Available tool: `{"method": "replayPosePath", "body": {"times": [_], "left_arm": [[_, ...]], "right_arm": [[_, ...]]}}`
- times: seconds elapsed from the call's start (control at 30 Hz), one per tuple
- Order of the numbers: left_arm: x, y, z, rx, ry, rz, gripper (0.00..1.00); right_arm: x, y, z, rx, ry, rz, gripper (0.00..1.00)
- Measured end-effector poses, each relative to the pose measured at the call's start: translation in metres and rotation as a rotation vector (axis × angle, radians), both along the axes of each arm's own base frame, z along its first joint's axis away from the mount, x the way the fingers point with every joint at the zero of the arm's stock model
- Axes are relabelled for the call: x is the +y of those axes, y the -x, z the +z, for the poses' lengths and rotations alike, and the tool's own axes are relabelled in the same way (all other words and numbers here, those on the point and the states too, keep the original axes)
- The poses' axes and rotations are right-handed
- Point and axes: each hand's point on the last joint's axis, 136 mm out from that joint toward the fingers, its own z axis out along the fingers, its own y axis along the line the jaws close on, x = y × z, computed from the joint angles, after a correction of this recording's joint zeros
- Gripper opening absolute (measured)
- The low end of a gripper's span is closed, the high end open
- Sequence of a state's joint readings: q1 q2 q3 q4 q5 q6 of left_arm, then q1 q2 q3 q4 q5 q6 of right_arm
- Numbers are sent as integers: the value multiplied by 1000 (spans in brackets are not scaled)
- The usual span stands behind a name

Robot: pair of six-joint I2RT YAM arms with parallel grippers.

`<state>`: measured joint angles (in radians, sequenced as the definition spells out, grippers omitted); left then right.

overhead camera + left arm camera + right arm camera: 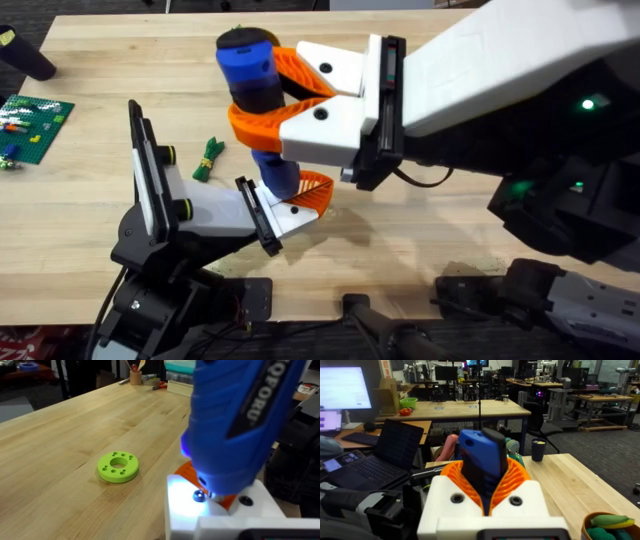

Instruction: Pick up the gripper from the table and insert it into the empty holder that is missing its gripper. Then pick up a screw, insert it into the mounting hole, and use the screwdriver to tighten it. Finally, clean up the table by picking up the vegetable and placing it into the bucket.

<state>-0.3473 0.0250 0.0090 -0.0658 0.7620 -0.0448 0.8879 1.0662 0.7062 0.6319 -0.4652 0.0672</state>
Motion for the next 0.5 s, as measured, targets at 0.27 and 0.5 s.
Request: {"method": "replayPosePath", "body": {"times": [0.27,0.5], "left_arm": [[0,0,-1,11,2,0,10],[0,0,-2,16,1,0,10]], "right_arm": [[1,-2,-9,27,28,-2,45],[0,-2,-8,28,27,-9,45]]}}
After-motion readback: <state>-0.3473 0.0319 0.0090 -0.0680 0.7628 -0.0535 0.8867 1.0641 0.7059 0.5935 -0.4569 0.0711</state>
